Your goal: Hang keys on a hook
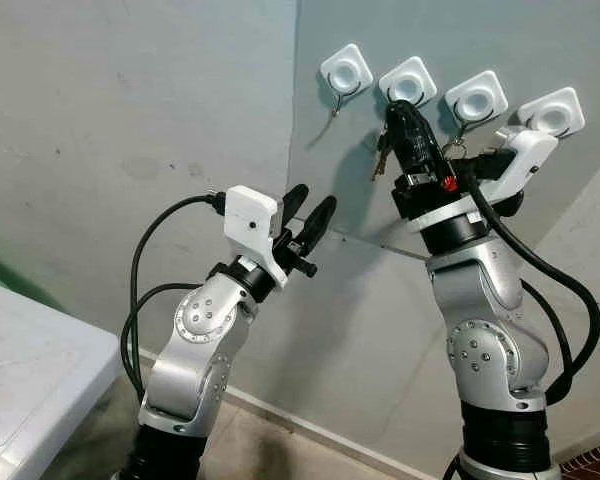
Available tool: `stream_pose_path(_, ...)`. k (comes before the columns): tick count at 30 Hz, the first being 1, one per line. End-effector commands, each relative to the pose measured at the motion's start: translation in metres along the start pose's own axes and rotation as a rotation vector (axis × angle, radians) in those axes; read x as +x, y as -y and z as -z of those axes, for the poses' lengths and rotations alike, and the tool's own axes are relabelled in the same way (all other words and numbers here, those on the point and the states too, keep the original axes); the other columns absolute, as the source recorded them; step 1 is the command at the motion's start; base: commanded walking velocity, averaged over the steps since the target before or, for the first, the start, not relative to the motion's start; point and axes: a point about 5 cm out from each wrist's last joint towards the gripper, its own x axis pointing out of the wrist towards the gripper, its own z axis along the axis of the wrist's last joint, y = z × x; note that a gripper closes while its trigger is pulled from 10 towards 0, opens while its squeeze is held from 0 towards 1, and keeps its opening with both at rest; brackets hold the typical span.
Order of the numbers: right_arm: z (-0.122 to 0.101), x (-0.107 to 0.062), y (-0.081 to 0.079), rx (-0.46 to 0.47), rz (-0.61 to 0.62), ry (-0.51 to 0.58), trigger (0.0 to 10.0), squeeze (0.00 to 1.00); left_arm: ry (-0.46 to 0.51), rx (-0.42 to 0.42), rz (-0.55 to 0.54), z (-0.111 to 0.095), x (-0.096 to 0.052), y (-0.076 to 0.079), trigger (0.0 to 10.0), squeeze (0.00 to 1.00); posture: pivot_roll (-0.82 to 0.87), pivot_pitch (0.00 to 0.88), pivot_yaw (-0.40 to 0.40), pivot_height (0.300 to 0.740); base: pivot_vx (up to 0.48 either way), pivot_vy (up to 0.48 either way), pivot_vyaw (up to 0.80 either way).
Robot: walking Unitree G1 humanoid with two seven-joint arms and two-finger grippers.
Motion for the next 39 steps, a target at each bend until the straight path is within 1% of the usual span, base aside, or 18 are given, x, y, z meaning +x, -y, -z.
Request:
stream_pose_path(1, -0.004, 0.0, 0.005, 0.054, 0.04, 0.025, 10.0, 0.0, 0.012, 0.014, 0.015, -0.005, 0.002, 0.004, 10.0, 0.0, 0.11, 0.0, -0.051, 0.736, 0.0, 0.0, 0.0)
stream_pose_path(6, -0.002, -0.003, 0.01, 0.129, 0.086, 0.029, 10.0, 0.0, 0.013, 0.012, 0.017, -0.005, 0.002, 0.004, 10.0, 0.0, 0.11, 0.0, -0.049, 0.736, 0.0, 0.0, 0.0)
stream_pose_path(12, 0.0, -0.006, 0.012, 0.172, 0.109, 0.024, 10.0, 0.0, 0.012, 0.01, 0.017, -0.006, 0.002, 0.004, 10.0, 0.0, 0.11, 0.0, -0.048, 0.736, 0.0, 0.0, 0.0)
stream_pose_path(14, 0.004, -0.008, 0.014, 0.248, 0.144, 0.021, 10.0, 0.0, 0.012, 0.01, 0.016, -0.006, 0.001, 0.003, 10.0, 0.0, 0.11, 0.0, -0.048, 0.736, 0.0, 0.0, 0.0)
stream_pose_path(15, 0.004, -0.008, 0.014, 0.248, 0.144, 0.021, 10.0, 0.0, 0.012, 0.01, 0.016, -0.006, 0.001, 0.003, 10.0, 0.0, 0.11, 0.0, -0.048, 0.736, 0.0, 0.0, 0.0)
stream_pose_path(19, 0.009, -0.012, 0.017, 0.369, 0.19, 0.026, 10.0, 0.0, 0.011, 0.011, 0.013, -0.006, 0.001, 0.003, 10.0, 0.0, 0.11, 0.0, -0.048, 0.736, 0.0, 0.0, 0.0)
stream_pose_path(20, 0.011, -0.015, 0.018, 0.442, 0.221, 0.039, 10.0, 0.0, 0.013, 0.01, 0.012, -0.007, 0.001, 0.003, 10.0, 0.0, 0.11, 0.0, -0.048, 0.736, 0.0, 0.0, 0.0)
stream_pose_path(23, 0.013, -0.018, 0.018, 0.492, 0.226, 0.043, 10.0, 0.0, 0.014, 0.012, 0.01, -0.007, 0.0, 0.003, 10.0, 0.0, 0.11, 0.0, -0.048, 0.736, 0.0, 0.0, 0.0)
stream_pose_path(26, 0.015, -0.019, 0.016, 0.509, 0.222, 0.039, 10.0, 0.0, 0.013, 0.012, 0.009, -0.007, 0.0, 0.002, 10.0, 0.0, 0.12, 0.0, -0.047, 0.736, 0.0, 0.0, 0.0)
stream_pose_path(27, 0.016, -0.019, 0.015, 0.527, 0.217, 0.043, 10.0, 1.0, 0.012, 0.012, 0.009, -0.007, 0.0, 0.002, 10.0, 0.0, 0.12, 0.0, -0.047, 0.736, 0.0, 0.0, 0.0)
stream_pose_path(30, 0.016, -0.02, 0.014, 0.532, 0.213, 0.045, 10.0, 1.0, 0.011, 0.014, 0.008, -0.007, 0.0, 0.002, 10.0, 0.0, 0.12, 0.0, -0.046, 0.736, 0.0, 0.0, 0.0)
stream_pose_path(35, 0.016, -0.023, 0.011, 0.492, 0.179, 0.039, 10.0, 1.0, 0.01, 0.016, 0.0, -0.007, 0.0, 0.002, 10.0, 0.0, 0.12, 0.0, -0.046, 0.736, 0.0, 0.0, 0.0)
stream_pose_path(37, 0.017, -0.025, 0.01, 0.453, 0.15, 0.026, 10.0, 1.0, 0.009, 0.016, -0.005, -0.007, 0.0, 0.001, 10.0, 0.0, 0.12, 0.0, -0.046, 0.736, 0.0, 0.0, 0.0)
stream_pose_path(39, 0.019, -0.028, 0.008, 0.376, 0.113, -0.012, 10.0, 1.0, 0.009, 0.023, -0.015, -0.006, -0.001, -0.001, 10.0, 0.0, 0.12, 0.0, -0.044, 0.736, 0.0, 0.0, 0.0)
